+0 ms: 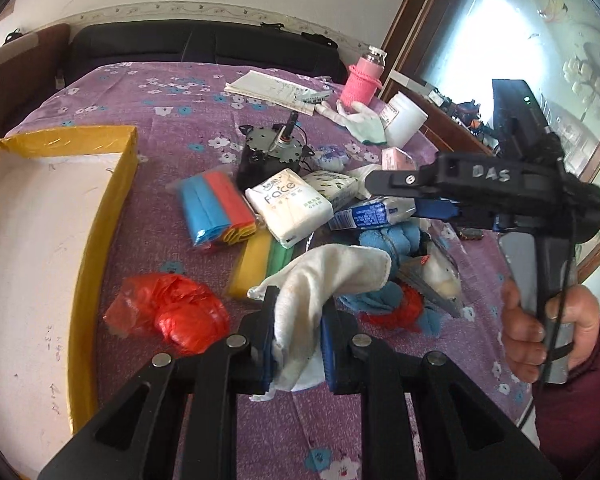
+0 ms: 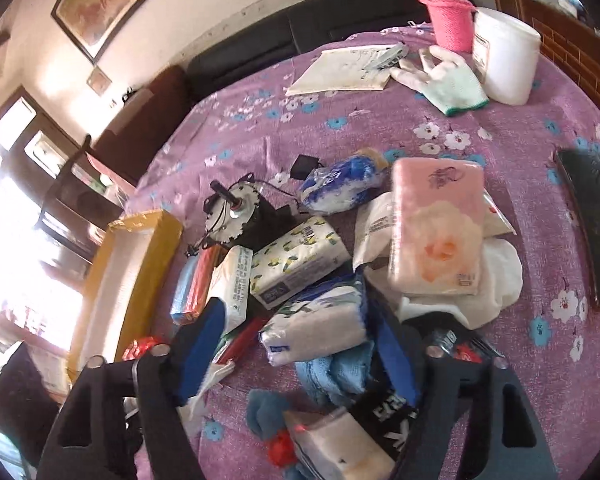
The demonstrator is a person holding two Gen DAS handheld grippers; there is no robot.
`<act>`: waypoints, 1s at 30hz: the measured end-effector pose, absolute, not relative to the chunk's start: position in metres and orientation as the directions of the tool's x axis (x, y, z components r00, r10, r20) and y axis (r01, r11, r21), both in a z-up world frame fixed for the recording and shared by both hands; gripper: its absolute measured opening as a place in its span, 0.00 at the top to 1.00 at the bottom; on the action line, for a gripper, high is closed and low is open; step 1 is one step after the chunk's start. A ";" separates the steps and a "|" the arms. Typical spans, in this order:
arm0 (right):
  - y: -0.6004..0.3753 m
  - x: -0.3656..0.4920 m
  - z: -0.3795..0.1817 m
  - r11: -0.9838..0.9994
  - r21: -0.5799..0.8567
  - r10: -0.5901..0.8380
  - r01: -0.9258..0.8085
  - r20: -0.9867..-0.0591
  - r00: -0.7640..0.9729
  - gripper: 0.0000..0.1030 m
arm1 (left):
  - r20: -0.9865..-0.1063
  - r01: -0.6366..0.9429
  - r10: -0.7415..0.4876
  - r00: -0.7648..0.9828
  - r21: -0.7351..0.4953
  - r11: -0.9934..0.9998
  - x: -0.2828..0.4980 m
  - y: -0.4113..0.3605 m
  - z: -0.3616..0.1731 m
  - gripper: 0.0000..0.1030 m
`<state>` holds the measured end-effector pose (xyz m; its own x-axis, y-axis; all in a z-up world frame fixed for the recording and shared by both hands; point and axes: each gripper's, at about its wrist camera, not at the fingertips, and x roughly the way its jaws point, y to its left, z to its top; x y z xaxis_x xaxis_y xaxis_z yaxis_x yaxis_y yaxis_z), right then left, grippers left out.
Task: Organize soft objects
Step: 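Carry the white cloth to the tray with left while right reaches the tissue pack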
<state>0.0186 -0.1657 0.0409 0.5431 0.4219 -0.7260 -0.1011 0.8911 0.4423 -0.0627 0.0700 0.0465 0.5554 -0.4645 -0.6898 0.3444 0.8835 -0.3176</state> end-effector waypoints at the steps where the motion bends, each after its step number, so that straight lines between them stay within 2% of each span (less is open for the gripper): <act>1: -0.164 0.019 0.040 0.896 0.432 0.413 -0.100 -0.731 0.543 0.32 | -0.687 0.341 -0.466 0.558 -0.322 0.883 -0.064 0.073 0.047 0.83; 2: -0.162 0.019 0.040 0.903 0.420 0.402 -0.096 -0.742 0.537 0.36 | -0.684 0.337 -0.467 0.560 -0.327 0.883 -0.065 0.075 0.048 0.83; 4: -0.160 0.021 0.037 0.908 0.409 0.392 -0.088 -0.759 0.519 0.59 | -0.677 0.328 -0.469 0.567 -0.337 0.882 -0.069 0.081 0.049 0.83; 8: -0.159 0.014 0.036 0.912 0.402 0.384 -0.085 -0.758 0.527 0.65 | -0.659 0.311 -0.474 0.584 -0.358 0.880 -0.077 0.097 0.054 0.83; 10: -0.157 0.007 0.040 0.910 0.402 0.388 -0.098 -0.745 0.542 0.72 | -0.651 0.302 -0.472 0.595 -0.363 0.881 -0.081 0.104 0.057 0.83; 23: -0.119 -0.047 0.107 0.926 0.290 0.376 -0.242 -0.637 0.673 0.80 | -0.588 0.263 -0.466 0.662 -0.399 0.878 -0.107 0.148 0.082 0.83; 26: -0.108 -0.049 0.107 0.926 0.274 0.376 -0.258 -0.638 0.672 0.84 | -0.583 0.248 -0.453 0.675 -0.399 0.883 -0.111 0.159 0.085 0.83; 30: -0.098 -0.047 0.096 0.921 0.275 0.390 -0.276 -0.659 0.643 0.84 | -0.585 0.235 -0.450 0.675 -0.408 0.882 -0.115 0.168 0.082 0.83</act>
<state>-0.0474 -0.0981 0.0955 0.6428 0.3901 -0.6593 -0.2764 0.9208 0.2754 -0.1149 0.1675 0.0823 0.6753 -0.4498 -0.5845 0.2349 0.8824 -0.4077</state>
